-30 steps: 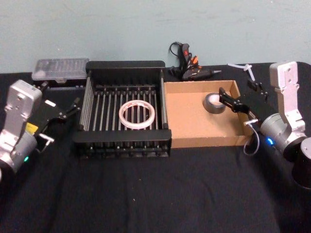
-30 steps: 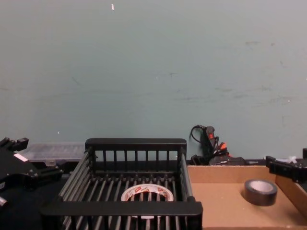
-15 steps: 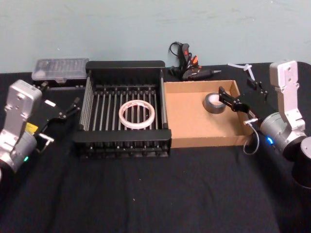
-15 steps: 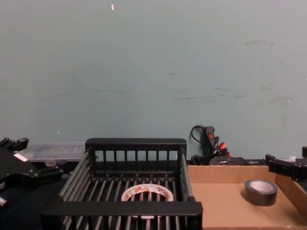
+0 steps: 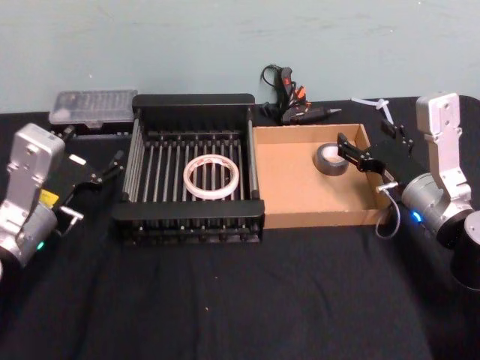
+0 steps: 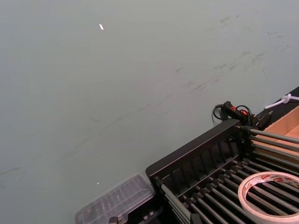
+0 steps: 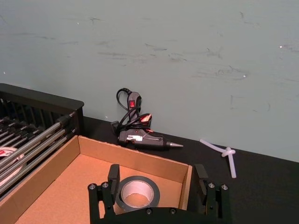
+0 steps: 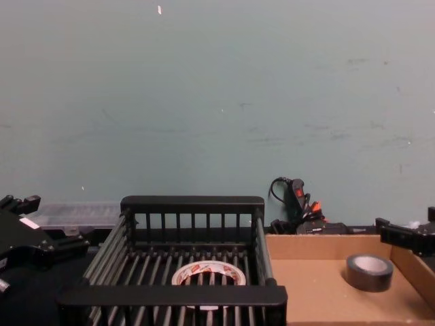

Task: Pick up the white tape and place it into the black box , Pick up the silver tape and place it into the brown box.

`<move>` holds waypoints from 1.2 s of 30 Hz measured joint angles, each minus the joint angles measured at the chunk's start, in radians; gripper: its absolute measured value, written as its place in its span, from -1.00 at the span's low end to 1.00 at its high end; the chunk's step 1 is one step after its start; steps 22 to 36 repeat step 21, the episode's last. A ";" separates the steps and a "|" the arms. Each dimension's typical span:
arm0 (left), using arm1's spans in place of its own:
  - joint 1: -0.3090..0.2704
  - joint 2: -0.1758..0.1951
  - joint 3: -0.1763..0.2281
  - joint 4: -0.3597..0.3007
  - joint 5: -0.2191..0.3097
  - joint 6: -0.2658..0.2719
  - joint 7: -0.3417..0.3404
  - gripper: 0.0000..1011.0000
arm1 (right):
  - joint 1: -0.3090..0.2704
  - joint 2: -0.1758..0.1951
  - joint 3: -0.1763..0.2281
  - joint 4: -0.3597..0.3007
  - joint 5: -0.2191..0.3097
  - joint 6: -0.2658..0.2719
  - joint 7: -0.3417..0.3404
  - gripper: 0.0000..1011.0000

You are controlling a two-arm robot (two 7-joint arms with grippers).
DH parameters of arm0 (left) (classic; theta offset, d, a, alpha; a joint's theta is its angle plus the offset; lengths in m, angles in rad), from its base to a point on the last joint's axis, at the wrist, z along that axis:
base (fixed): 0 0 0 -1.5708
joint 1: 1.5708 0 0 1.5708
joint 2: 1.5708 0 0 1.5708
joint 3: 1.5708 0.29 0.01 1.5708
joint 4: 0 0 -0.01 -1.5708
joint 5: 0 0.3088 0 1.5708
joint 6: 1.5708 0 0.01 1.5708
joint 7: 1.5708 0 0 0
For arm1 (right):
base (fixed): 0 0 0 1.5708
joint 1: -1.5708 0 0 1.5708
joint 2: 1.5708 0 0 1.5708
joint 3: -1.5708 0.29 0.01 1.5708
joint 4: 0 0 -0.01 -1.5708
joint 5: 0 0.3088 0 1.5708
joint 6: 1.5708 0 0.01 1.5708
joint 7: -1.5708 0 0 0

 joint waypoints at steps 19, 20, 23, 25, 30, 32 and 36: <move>0.000 0.000 0.000 0.000 0.000 0.000 0.000 0.98 | 0.000 0.000 0.000 0.000 0.001 0.000 0.000 0.98; 0.000 0.000 0.000 0.000 0.000 0.000 0.000 0.98 | 0.000 0.000 0.000 0.000 0.001 0.000 0.000 0.98; 0.000 0.000 0.000 0.000 0.000 0.000 0.000 0.98 | 0.000 0.000 0.000 0.000 0.001 0.000 0.000 0.98; 0.000 0.000 0.000 0.000 0.000 0.000 0.000 0.98 | 0.000 0.000 0.000 0.000 0.001 0.000 0.000 0.98; 0.000 0.000 0.000 0.000 0.000 0.000 0.000 0.98 | 0.000 0.000 0.000 0.000 0.001 0.000 0.000 0.98; 0.000 0.000 0.000 0.000 0.000 0.000 0.000 0.98 | 0.000 0.000 0.000 0.000 0.001 0.000 0.000 0.98; 0.000 0.000 0.000 0.000 0.000 0.000 0.000 0.98 | 0.000 0.000 0.000 0.000 0.001 0.000 0.000 0.98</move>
